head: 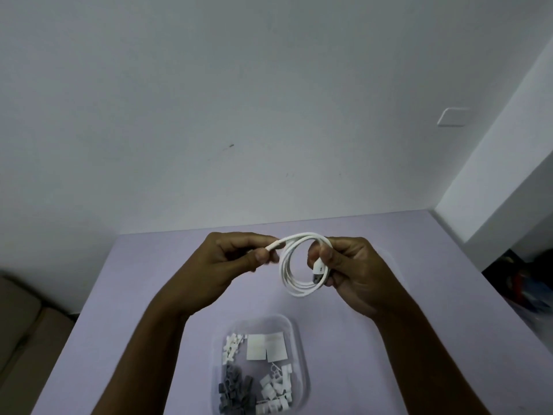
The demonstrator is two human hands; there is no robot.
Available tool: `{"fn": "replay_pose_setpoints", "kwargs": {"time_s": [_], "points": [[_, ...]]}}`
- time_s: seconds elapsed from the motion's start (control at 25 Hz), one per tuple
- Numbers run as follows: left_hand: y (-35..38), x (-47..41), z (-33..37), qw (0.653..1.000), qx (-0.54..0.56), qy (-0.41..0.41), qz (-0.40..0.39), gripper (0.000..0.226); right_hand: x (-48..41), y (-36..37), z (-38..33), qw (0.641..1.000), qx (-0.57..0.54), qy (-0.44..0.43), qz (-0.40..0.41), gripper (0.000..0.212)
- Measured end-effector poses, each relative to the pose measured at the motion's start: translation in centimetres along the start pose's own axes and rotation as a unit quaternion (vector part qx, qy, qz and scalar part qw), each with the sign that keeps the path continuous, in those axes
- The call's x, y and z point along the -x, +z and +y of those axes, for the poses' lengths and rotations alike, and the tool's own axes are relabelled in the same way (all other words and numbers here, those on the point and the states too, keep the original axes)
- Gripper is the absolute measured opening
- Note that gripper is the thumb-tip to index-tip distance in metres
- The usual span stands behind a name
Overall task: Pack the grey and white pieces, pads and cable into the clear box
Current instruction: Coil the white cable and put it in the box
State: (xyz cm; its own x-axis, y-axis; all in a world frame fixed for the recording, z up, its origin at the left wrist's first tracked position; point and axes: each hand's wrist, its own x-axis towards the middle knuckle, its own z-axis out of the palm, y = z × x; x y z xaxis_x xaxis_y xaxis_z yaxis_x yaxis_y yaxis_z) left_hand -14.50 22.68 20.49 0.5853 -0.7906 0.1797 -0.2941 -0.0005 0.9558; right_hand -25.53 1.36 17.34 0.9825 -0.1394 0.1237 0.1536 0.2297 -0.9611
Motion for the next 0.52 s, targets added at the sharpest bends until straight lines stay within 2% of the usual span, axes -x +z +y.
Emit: {"fn": "replay_pose_setpoints", "kwargs": {"time_s": [0.12, 0.24, 0.4, 0.52], "points": [[0.1, -0.6, -0.8, 0.999, -0.013, -0.007, 0.042, 0.020, 0.0, 0.8, 0.7, 0.998, -0.055, 0.020, -0.031, 0.037], [1.7, -1.2, -1.4, 0.994, 0.055, -0.049, 0.081, 0.018, -0.3, 1.8, 1.6, 0.995, -0.098, 0.011, -0.002, 0.039], [2.9, -1.3, -2.2, 0.968, 0.182, -0.154, 0.077, 0.016, -0.6, 1.8, 2.2, 0.996, -0.024, -0.025, 0.081, 0.043], [2.6, -1.3, -2.2, 0.959, 0.225, -0.170, 0.026, 0.026, -0.9, 1.7, 2.7, 0.989, 0.068, -0.053, 0.123, 0.030]]}}
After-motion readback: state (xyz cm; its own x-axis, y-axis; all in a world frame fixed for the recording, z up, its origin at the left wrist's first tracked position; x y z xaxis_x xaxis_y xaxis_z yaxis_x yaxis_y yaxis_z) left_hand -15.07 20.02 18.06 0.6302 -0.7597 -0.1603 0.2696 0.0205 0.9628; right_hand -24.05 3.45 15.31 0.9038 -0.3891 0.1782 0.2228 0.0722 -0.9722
